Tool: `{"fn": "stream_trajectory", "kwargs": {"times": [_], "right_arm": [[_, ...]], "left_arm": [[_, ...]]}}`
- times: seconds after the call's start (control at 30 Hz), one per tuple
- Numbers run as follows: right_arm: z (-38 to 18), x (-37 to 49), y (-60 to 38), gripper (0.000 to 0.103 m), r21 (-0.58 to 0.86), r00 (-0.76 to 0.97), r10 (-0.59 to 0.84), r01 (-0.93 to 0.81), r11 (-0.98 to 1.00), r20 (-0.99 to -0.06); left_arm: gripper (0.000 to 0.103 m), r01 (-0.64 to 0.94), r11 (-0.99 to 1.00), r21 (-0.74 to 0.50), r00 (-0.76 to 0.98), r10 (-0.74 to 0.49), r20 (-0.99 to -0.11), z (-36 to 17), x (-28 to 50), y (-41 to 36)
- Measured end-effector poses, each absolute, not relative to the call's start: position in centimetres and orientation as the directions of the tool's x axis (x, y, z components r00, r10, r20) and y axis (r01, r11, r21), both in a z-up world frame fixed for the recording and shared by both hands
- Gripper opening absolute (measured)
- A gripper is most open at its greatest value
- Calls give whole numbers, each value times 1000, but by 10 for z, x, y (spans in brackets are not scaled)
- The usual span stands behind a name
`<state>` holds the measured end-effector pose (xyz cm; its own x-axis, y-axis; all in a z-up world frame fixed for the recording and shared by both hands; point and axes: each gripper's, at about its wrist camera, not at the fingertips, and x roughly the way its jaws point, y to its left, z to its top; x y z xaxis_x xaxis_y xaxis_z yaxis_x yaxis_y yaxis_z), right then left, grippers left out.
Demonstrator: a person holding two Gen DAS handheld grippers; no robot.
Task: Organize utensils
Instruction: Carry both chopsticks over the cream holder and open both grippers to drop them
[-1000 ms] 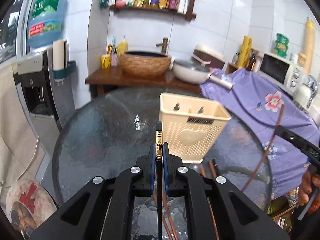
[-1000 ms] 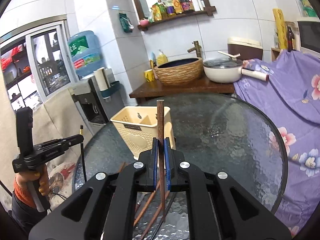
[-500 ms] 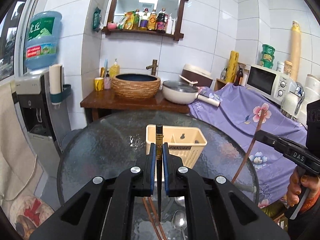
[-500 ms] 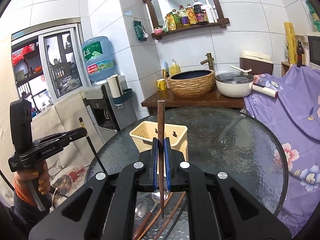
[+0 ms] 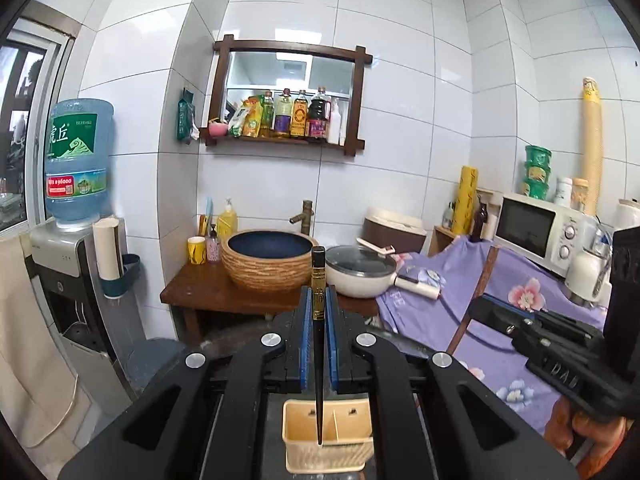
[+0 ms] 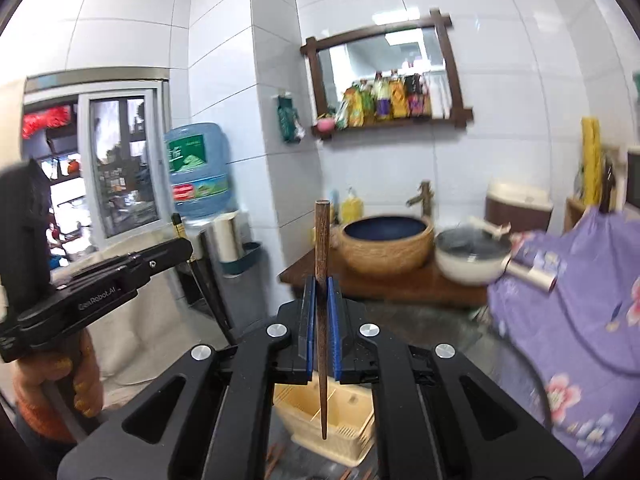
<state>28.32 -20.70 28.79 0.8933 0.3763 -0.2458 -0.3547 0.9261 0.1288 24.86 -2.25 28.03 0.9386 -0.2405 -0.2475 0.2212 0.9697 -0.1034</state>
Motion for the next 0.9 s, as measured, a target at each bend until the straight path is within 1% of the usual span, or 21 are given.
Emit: {"fn": "stream_trajectory", "kwargs": {"times": [0.1, 0.17, 0.37, 0.53, 0.73, 0.9], "right_arm": [[281, 302, -198, 7, 113, 905, 349, -331, 937, -245], [267, 312, -197, 7, 124, 904, 341, -319, 939, -256], [213, 336, -195, 7, 145, 887, 313, -280, 949, -340], [181, 344, -194, 7, 158, 867, 307, -265, 951, -392], [163, 351, -195, 7, 174, 855, 298, -246, 953, -423], [154, 355, -195, 7, 172, 854, 284, -230, 958, -437]], "left_arm": [[7, 203, 973, -114, 939, -226, -260, 274, 268, -29], [7, 185, 977, -106, 938, -208, -278, 259, 280, -34], [7, 168, 977, -129, 905, -205, -373, 206, 304, -36], [7, 162, 977, -139, 876, -208, -436, 168, 316, -37], [7, 145, 977, -157, 843, -205, -496, 138, 329, -31], [7, 135, 978, -157, 835, -197, -513, 127, 336, -30]]}}
